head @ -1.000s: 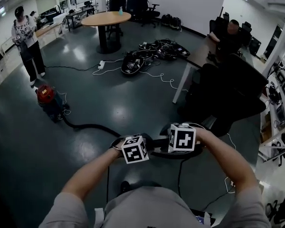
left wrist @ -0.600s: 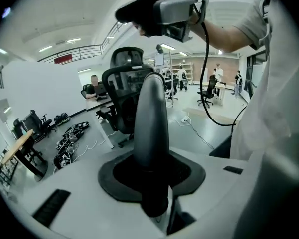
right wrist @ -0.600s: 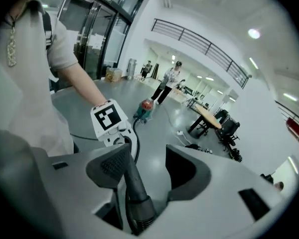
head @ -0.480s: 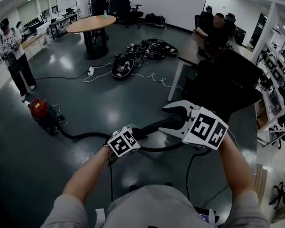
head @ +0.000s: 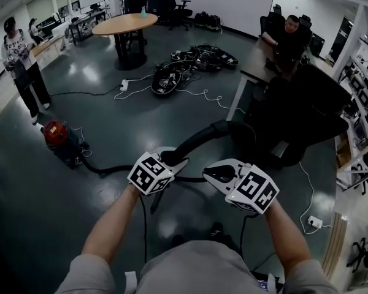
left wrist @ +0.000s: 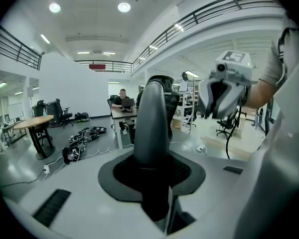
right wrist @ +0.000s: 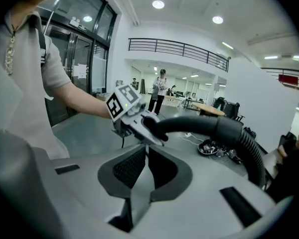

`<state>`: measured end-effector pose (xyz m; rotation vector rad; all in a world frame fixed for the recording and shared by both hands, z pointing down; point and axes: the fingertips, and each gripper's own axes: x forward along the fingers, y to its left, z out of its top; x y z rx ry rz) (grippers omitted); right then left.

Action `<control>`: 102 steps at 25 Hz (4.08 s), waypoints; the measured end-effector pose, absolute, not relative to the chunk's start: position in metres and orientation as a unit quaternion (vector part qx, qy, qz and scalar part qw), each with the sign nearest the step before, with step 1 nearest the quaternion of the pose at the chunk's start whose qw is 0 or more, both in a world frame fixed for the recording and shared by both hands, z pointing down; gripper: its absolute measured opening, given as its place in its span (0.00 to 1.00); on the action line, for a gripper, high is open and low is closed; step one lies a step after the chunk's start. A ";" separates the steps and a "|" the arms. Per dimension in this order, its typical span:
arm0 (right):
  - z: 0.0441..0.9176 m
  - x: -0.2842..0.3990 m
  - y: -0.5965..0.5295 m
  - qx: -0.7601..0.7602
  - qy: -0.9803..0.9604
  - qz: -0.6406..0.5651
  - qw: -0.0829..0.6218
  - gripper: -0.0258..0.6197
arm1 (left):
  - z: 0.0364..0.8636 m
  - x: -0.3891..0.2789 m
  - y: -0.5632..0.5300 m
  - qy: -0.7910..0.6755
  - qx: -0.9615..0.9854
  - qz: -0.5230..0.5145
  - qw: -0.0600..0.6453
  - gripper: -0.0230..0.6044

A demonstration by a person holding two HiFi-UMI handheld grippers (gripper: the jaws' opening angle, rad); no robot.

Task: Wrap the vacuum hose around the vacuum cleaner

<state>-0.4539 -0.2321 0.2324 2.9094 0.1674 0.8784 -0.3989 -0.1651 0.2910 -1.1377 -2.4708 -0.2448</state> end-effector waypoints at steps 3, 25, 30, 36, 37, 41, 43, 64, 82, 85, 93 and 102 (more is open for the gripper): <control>0.268 -0.445 -0.236 0.956 0.033 0.292 -0.004 0.08 | 0.272 -0.378 -0.164 -0.877 -0.439 -0.086 0.175 0.23; 0.359 -0.298 -0.206 0.945 -0.145 0.241 -0.167 0.39 | 0.215 -0.297 -0.084 -0.752 -0.642 -0.150 0.014 0.23; 0.366 -0.288 -0.184 0.947 -0.144 0.208 -0.196 0.39 | 0.210 -0.297 -0.063 -0.721 -0.673 -0.163 -0.021 0.23; 0.381 -0.290 -0.158 0.950 -0.152 0.188 -0.197 0.39 | 0.218 -0.289 -0.041 -0.673 -0.710 -0.188 -0.082 0.23; 0.381 -0.292 -0.154 0.952 -0.155 0.185 -0.191 0.39 | 0.220 -0.287 -0.038 -0.667 -0.714 -0.193 -0.092 0.23; 0.388 -0.302 -0.141 0.962 -0.151 0.200 -0.114 0.15 | 0.229 -0.287 -0.032 -0.655 -0.720 -0.204 -0.107 0.23; 0.391 -0.303 -0.135 0.961 -0.157 0.207 -0.089 0.14 | 0.228 -0.290 -0.028 -0.660 -0.717 -0.199 -0.103 0.23; 0.407 -0.298 -0.065 0.920 -0.123 0.368 0.058 0.13 | 0.235 -0.258 -0.007 -0.754 -0.624 -0.200 -0.040 0.31; 0.408 -0.238 -0.044 0.874 -0.096 0.463 0.111 0.13 | 0.234 -0.177 -0.069 -0.789 -0.570 -0.032 0.228 0.50; 0.412 -0.231 -0.048 0.860 -0.103 0.488 0.110 0.13 | 0.230 -0.170 -0.080 -0.787 -0.559 0.011 0.260 0.50; 0.431 -0.215 -0.062 0.819 -0.162 0.532 0.141 0.13 | 0.240 -0.177 -0.078 -0.806 -0.482 0.043 0.340 0.50; 0.433 -0.199 -0.034 0.768 -0.241 0.552 0.218 0.13 | 0.290 -0.184 -0.045 -0.809 -0.329 -0.021 0.487 0.50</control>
